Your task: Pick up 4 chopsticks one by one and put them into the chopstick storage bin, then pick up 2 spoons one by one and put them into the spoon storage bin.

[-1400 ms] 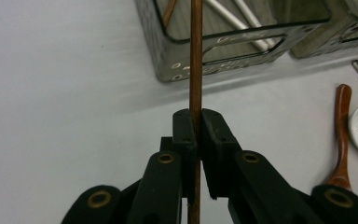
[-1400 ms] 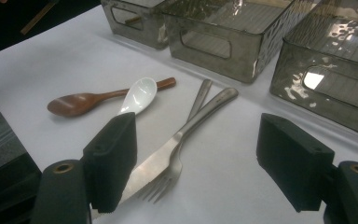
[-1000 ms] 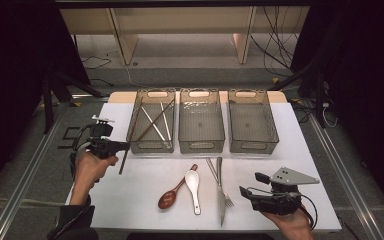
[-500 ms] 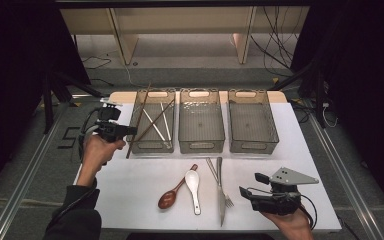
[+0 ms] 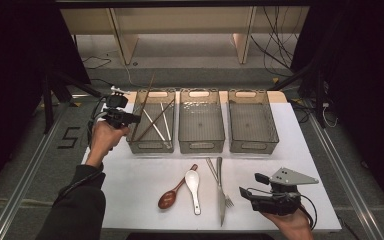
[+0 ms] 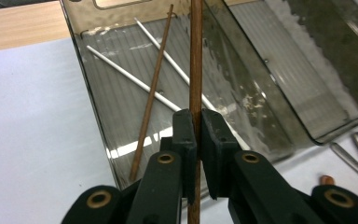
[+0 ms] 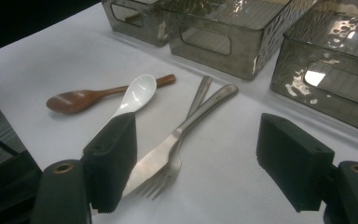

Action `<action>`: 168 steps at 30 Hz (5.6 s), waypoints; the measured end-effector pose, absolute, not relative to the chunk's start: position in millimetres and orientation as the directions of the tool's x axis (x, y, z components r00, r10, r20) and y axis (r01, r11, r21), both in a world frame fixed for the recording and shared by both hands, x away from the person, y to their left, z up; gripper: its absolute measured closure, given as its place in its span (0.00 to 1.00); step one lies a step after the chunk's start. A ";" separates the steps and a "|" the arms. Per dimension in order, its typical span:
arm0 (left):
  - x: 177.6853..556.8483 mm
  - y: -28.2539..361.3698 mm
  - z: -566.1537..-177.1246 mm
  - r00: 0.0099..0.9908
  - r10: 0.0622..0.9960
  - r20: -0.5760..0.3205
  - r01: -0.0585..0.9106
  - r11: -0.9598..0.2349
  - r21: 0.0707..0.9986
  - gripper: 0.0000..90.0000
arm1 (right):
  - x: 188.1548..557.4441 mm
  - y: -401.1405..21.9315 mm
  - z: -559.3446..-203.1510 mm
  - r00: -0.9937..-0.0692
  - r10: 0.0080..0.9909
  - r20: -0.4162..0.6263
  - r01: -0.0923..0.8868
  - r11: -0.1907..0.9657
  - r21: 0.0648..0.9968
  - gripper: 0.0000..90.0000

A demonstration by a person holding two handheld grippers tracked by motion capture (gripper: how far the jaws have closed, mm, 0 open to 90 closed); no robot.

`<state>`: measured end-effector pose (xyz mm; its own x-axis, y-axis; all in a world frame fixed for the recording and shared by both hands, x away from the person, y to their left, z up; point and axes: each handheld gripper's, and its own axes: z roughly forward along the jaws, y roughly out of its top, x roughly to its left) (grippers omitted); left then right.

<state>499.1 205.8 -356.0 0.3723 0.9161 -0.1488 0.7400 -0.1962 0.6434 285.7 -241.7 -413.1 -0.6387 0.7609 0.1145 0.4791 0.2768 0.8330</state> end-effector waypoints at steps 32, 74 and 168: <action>538.0 201.7 -380.3 0.354 0.932 -0.079 0.738 -0.227 0.636 0.93 | 286.9 -240.8 -415.1 -0.644 0.756 0.118 0.483 0.282 0.829 0.33; 461.4 185.8 -370.5 0.445 0.867 -0.222 0.737 -0.214 0.642 0.31 | 286.1 -240.1 -415.2 -0.644 0.756 0.116 0.483 0.284 0.828 0.33; 398.6 92.7 -462.9 0.652 0.678 -0.340 0.758 -0.572 0.313 0.65 | 285.1 -236.3 -422.1 -0.655 0.748 0.107 0.462 0.284 0.840 0.33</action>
<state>398.6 92.7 -462.9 0.6523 0.6775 -0.3399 0.7578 -0.5724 0.3134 285.1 -236.3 -422.1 -0.6553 0.7477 0.1070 0.4618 0.2844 0.8402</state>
